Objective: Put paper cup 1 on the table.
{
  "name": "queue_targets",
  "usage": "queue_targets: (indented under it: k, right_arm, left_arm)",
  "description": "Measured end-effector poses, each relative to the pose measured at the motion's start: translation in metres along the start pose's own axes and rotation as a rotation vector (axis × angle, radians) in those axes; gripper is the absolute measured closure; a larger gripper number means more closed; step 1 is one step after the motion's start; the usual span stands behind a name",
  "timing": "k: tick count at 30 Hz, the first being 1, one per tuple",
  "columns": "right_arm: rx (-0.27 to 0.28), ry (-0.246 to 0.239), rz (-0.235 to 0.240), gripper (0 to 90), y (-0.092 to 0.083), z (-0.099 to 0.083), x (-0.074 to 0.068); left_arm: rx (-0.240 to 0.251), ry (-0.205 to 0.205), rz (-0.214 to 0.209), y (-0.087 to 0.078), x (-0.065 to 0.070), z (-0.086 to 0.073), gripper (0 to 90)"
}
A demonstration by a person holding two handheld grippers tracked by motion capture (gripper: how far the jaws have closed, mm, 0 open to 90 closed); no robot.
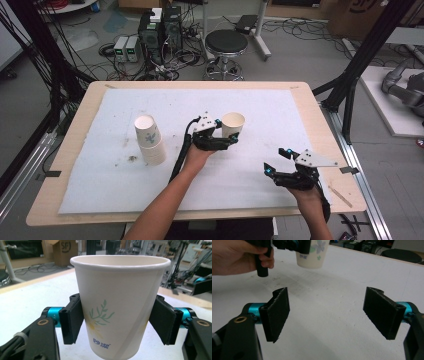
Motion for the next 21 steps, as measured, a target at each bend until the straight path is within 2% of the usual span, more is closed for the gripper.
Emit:
queue_targets:
  k: [2, 8, 14, 19, 21]
  right_arm:
    - [0.003, 0.001, 0.0, 22.0, 0.0, 0.0, 0.001]
    - [0.003, 0.008, 0.006, 22.0, 0.0, -0.001, 0.001]
    - [0.0, 0.007, 0.009, 22.0, 0.001, -0.001, 0.001]
    - [0.003, 0.006, 0.008, 22.0, 0.001, 0.0, 0.0]
    - [0.003, 0.003, 0.008, 22.0, 0.001, 0.0, 0.0]
  left_arm:
    - [-0.035, -0.004, 0.021, 0.008, -0.002, -0.007, 32.2]
    - [-0.09, -0.001, 0.055, 0.02, -0.004, -0.018, 32.5]
    - [-0.17, 0.034, 0.104, 0.022, -0.005, -0.027, 32.6]
    - [-0.213, 0.064, 0.117, 0.019, -0.003, -0.028, 32.7]
    - [-0.235, 0.06, 0.125, 0.016, -0.003, -0.028, 32.7]
Point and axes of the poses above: each handheld gripper's, and its own axes: y roughly forward along the jaws, z roughly out of its top, x roughly to its right, the point moved 7 cm from there along y, roughly forward along the jaws, and after that the axes turned 3 degrees about -y, right-handed, at the moved point
